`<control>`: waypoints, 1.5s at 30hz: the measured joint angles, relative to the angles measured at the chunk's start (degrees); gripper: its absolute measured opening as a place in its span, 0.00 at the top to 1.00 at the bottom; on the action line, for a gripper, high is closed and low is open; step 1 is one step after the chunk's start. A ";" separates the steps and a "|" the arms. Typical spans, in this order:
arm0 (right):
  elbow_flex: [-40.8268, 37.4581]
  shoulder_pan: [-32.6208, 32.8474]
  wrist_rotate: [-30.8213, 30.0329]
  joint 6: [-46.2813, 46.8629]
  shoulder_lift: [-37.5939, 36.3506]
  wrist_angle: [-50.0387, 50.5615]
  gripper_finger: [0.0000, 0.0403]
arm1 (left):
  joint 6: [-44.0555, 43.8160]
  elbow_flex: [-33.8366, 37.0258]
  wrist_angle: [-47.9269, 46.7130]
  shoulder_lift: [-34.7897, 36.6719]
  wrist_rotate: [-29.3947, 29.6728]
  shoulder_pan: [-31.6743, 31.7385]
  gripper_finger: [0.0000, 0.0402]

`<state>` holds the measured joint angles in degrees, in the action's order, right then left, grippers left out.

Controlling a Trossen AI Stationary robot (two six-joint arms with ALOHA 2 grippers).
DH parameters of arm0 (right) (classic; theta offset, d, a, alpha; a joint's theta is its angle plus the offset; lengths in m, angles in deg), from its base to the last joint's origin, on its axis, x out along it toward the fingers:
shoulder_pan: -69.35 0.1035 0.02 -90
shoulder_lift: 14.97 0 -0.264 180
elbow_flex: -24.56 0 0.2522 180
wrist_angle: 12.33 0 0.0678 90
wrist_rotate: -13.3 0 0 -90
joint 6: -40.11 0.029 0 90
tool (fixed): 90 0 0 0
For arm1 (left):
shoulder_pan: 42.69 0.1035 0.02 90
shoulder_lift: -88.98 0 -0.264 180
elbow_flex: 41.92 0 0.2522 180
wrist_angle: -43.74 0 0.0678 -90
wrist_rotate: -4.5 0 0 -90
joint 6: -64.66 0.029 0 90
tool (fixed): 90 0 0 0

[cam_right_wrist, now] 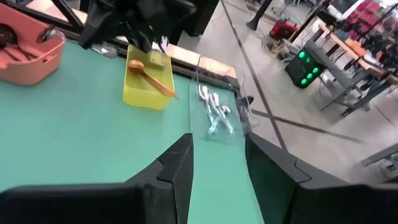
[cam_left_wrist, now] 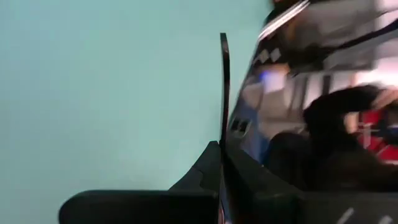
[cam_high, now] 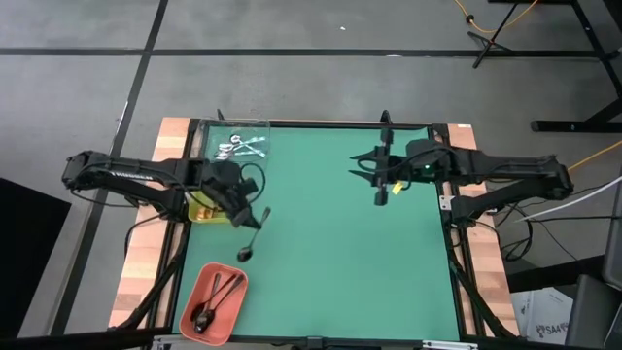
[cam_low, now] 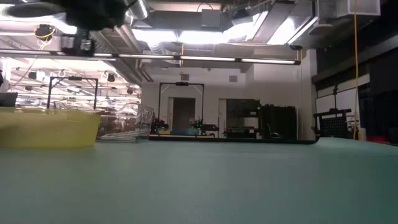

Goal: Sort silverware by color (type)
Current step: Put the black spoon into the orange bin

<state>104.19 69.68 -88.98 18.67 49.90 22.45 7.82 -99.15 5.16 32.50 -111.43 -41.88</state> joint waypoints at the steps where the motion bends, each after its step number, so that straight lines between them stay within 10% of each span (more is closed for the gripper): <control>1: 0.00 0.00 0.00 0.14 -0.79 1.26 0.66 | -0.30 0.01 -1.86 0.00 0.29 -1.14 1.00; 23: -0.02 0.00 -4.07 4.68 -16.35 18.11 0.66 | -22.52 0.01 -7.81 -0.89 22.17 -29.54 1.00; 45: -0.07 0.00 -3.81 4.66 -17.20 23.67 0.66 | -27.18 0.01 -7.21 -16.39 21.77 -46.22 1.00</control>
<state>104.12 69.68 -92.79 23.33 32.70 46.12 -19.36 -99.15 -2.05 16.10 -89.66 -88.10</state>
